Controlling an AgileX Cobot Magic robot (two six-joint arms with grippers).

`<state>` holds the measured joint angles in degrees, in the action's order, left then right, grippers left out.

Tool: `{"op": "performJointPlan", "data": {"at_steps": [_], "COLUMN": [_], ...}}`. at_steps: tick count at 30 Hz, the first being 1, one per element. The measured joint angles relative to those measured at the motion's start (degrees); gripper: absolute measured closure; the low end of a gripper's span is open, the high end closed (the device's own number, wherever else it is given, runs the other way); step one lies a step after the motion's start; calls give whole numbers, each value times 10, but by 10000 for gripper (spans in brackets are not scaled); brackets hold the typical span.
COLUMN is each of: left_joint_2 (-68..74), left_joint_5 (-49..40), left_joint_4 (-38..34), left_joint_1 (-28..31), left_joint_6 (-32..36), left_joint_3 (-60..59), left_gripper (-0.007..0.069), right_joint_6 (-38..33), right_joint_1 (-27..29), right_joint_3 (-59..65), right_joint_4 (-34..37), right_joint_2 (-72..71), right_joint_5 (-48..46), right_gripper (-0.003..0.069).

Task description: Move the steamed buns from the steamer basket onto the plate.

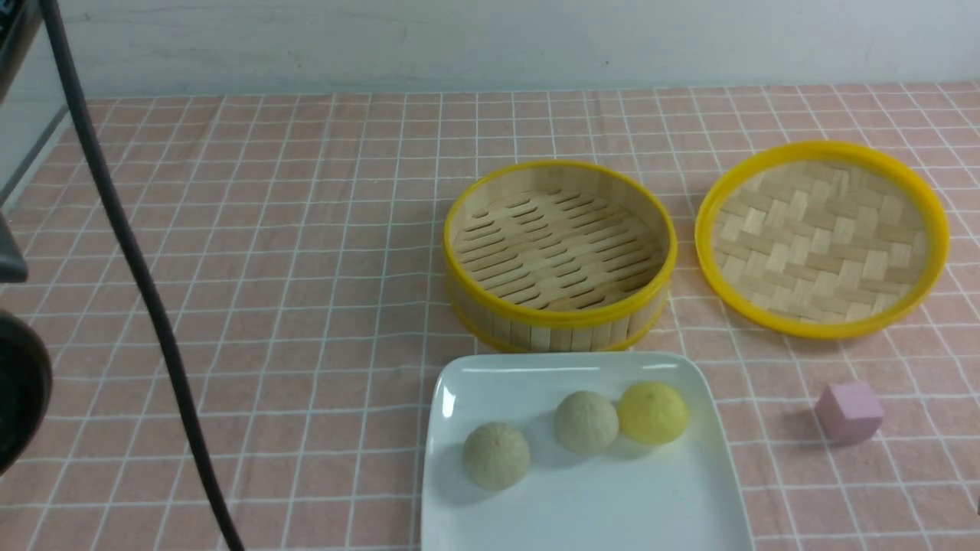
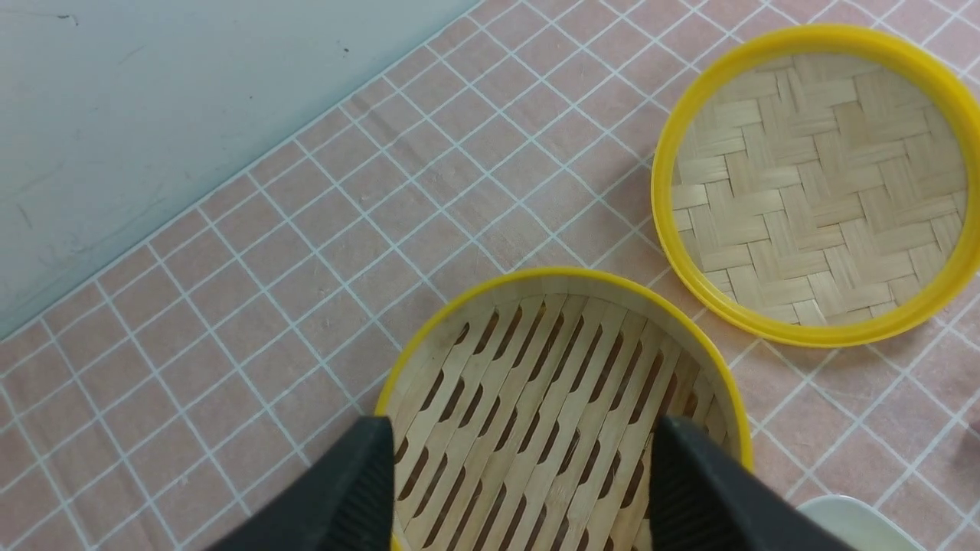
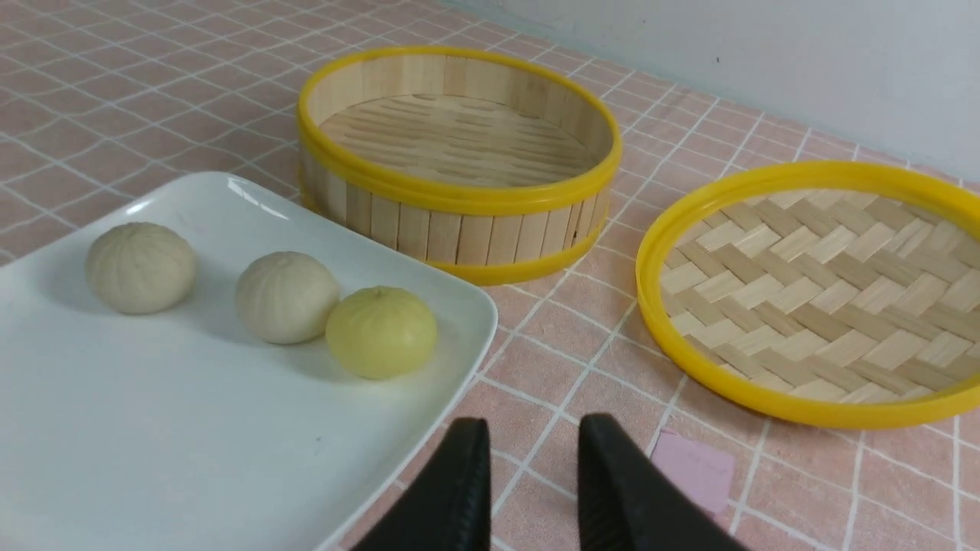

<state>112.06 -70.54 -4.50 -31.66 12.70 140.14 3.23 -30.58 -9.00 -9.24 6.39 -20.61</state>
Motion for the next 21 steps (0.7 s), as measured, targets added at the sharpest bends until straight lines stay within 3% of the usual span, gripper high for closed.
{"op": "performJointPlan", "data": {"at_steps": [10, 21], "left_joint_2": [0, 0], "left_joint_5": [1, 6], "left_joint_4": [0, -2], "left_joint_1": [0, 0], "left_joint_6": [0, 0], "left_joint_3": [0, 0], "left_gripper": [169, 169], "right_joint_6": [0, 0], "right_joint_1": [0, 0], "right_joint_3": [0, 63], "right_joint_4": [8, -56], "right_joint_2": [0, 0], "right_joint_5": [0, 38], "right_gripper": [449, 437]}}
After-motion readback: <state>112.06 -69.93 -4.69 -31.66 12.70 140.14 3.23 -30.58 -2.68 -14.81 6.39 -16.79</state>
